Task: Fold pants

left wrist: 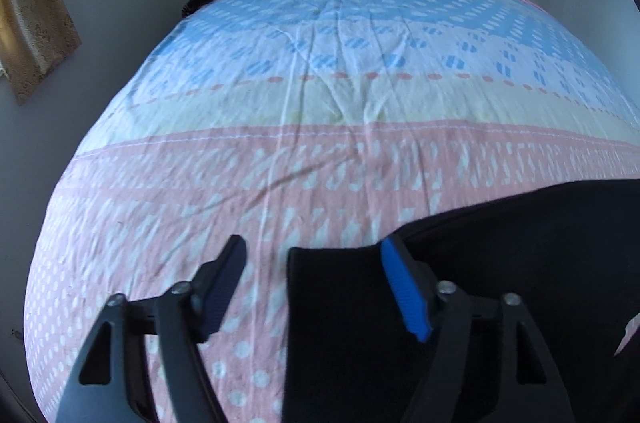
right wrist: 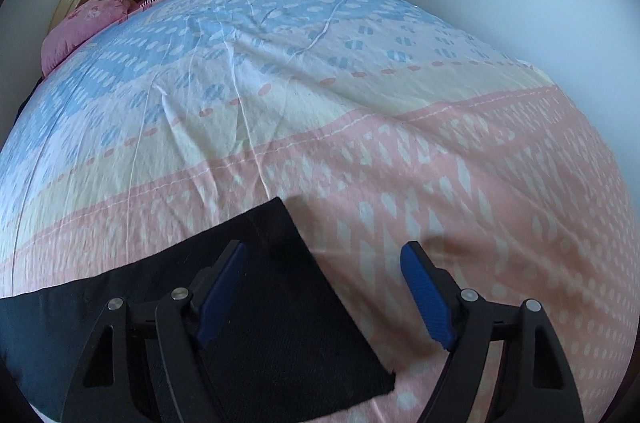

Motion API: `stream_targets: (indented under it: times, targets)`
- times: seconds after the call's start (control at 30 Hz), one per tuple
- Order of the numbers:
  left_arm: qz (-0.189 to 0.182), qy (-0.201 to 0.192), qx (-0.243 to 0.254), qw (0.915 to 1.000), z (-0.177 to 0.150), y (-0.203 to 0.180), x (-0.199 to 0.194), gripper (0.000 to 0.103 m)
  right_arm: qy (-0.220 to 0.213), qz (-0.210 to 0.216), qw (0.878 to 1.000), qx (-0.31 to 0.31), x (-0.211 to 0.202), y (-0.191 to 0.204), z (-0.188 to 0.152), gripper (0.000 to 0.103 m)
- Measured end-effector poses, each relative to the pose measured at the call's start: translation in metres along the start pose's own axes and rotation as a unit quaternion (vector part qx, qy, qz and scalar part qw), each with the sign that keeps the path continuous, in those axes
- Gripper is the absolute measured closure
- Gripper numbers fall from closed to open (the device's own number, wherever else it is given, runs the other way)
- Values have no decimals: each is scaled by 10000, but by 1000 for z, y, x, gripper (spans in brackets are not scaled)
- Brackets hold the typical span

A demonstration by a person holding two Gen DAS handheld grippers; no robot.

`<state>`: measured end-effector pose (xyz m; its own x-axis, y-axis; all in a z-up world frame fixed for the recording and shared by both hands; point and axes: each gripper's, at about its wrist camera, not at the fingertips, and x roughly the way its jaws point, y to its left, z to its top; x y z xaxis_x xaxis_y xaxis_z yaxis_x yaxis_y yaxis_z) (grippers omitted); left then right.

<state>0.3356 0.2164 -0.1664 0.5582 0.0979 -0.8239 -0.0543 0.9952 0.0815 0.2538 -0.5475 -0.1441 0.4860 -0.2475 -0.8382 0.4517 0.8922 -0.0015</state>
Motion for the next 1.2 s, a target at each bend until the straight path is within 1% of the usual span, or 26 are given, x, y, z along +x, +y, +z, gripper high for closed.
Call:
stream_targets:
  times: [0.03, 0.07, 0.1, 0.17, 0.23, 0.4, 0.5, 0.57, 0.6, 0.67, 0.77, 0.8, 0.83, 0.87, 0.9, 0.93, 1.0, 1.1, 1.2]
  targets:
    - [-95, 28, 24, 9999, -1, -2, 2, 46, 21, 11, 10000, -9, 2, 0, 2, 23]
    - [-178, 7, 31, 9998, -2, -3, 1, 50, 55, 31, 10000, -11, 4, -1, 3, 23]
    - [-258, -10, 54, 9997, -2, -4, 1, 56, 90, 66, 9999, 0, 7, -2, 5, 23]
    - [-230, -34, 153, 9996, -2, -7, 0, 59, 115, 113, 9999, -1, 10, -3, 7, 23]
    - [-290, -15, 242, 9993, -2, -10, 0, 68, 154, 170, 9997, -4, 14, -5, 9, 23]
    - [-186, 37, 376, 9991, 0, -16, 2, 69, 193, 317, 9993, 20, 22, -6, 15, 23]
    - [-225, -6, 328, 9992, 0, -15, 3, 69, 209, 472, 9987, 13, 25, -3, 18, 23]
    - [-262, 10, 228, 9994, 1, -12, 5, 67, 229, 594, 9980, -16, 26, 1, 19, 30]
    - [-262, 17, 191, 9995, 2, -10, 5, 64, 256, 639, 9976, -88, 27, 5, 18, 36]
    - [-355, -6, 139, 9993, 1, -7, 7, 63, 275, 639, 9974, -211, 28, 10, 18, 43]
    - [-552, -28, 3, 9985, 1, -1, 9, 63, 268, 793, 9960, -328, 30, 16, 18, 64]
    - [-636, -38, -19, 9980, 1, 0, 9, 68, 265, 839, 9955, -359, 30, 19, 17, 76]
    - [-782, -30, -14, 9969, 1, 1, 9, 79, 243, 877, 9950, -403, 29, 21, 16, 83]
    - [-949, -22, -1, 9955, 1, 2, 9, 86, 214, 838, 9953, -426, 27, 23, 16, 85]
    - [-1010, -39, -8, 9949, 2, 2, 7, 88, 182, 829, 9955, -418, 24, 22, 15, 90]
    - [-940, -102, 6, 9955, 2, 1, 3, 89, 158, 833, 9956, -406, 21, 21, 15, 95]
    - [-1008, -243, -29, 9946, 1, 2, -7, 90, 9, 835, 9957, -406, 7, 16, 11, 97]
    - [-1079, -599, -36, 9923, 0, 7, -30, 90, -194, 970, 9943, -401, -19, 8, 3, 98]
    - [-1179, -880, -93, 9891, -3, 13, -54, 90, -380, 993, 9933, -456, -45, 0, -9, 98]
